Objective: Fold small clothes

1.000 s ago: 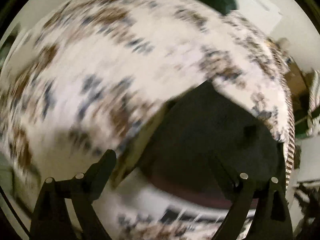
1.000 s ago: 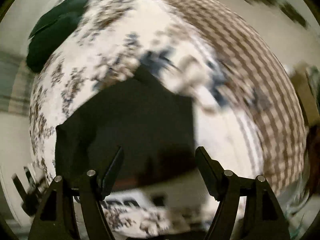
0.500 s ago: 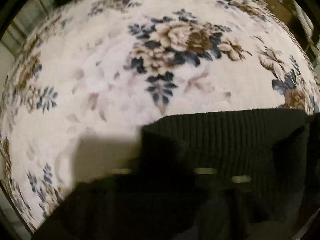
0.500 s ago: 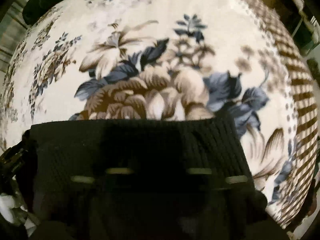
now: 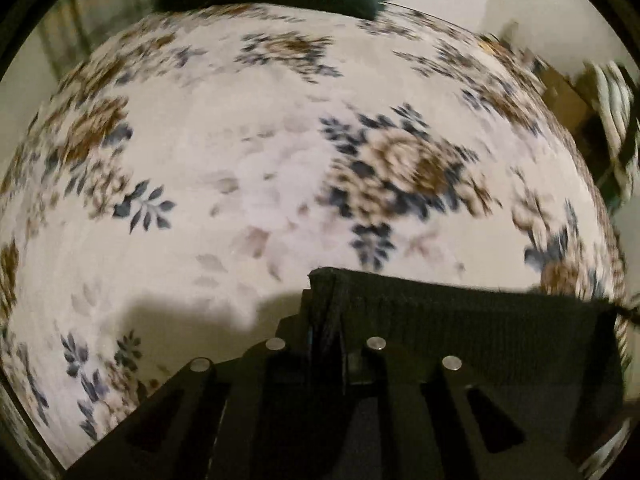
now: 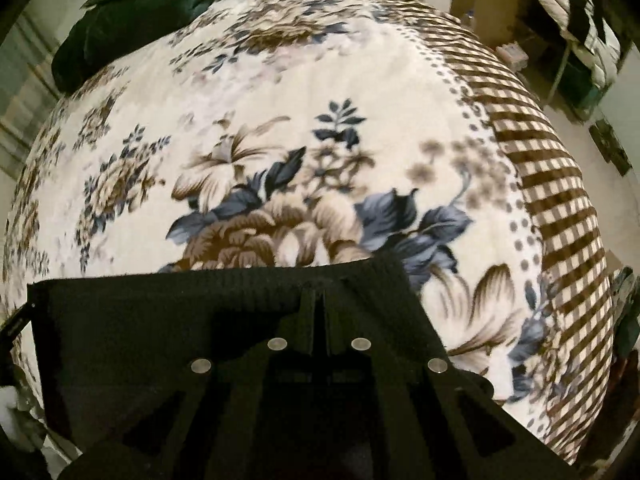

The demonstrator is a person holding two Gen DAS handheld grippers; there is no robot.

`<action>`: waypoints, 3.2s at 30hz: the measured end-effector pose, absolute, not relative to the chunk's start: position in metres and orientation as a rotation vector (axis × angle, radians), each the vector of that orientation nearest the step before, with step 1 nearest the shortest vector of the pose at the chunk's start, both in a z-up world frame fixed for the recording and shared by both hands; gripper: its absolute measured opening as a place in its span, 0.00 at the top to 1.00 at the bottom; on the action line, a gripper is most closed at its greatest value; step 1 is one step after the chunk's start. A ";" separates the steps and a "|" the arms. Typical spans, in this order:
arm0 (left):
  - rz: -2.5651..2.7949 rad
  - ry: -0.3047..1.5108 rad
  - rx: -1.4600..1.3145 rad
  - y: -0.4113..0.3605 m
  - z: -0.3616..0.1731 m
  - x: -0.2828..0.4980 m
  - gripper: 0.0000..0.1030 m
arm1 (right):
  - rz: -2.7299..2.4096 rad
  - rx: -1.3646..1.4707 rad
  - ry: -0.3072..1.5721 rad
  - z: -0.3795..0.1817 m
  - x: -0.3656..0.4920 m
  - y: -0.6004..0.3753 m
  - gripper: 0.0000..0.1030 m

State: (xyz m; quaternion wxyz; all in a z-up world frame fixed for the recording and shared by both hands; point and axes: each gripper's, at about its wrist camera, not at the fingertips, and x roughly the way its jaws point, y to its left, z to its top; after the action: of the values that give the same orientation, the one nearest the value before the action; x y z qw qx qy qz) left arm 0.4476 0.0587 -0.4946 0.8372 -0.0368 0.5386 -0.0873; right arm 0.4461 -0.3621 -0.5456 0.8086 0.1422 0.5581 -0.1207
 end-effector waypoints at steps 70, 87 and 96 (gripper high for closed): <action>-0.184 1.372 -0.100 0.002 -0.473 0.275 0.21 | -0.253 0.901 1.392 -0.601 0.243 -0.477 0.81; -0.246 1.392 -0.047 -0.048 -0.488 0.248 0.21 | 0.365 1.430 1.221 -0.659 0.306 -0.489 0.72; -0.251 1.408 0.018 -0.055 -0.515 0.249 0.21 | -0.029 1.047 1.335 -0.649 0.303 -0.513 0.28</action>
State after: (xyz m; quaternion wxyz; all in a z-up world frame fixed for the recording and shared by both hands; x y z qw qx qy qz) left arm 0.2492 -0.0554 -0.5146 0.7551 0.0083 0.6454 -0.1150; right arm 0.3031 -0.5129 -0.6491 0.6613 0.4628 0.5902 -0.0129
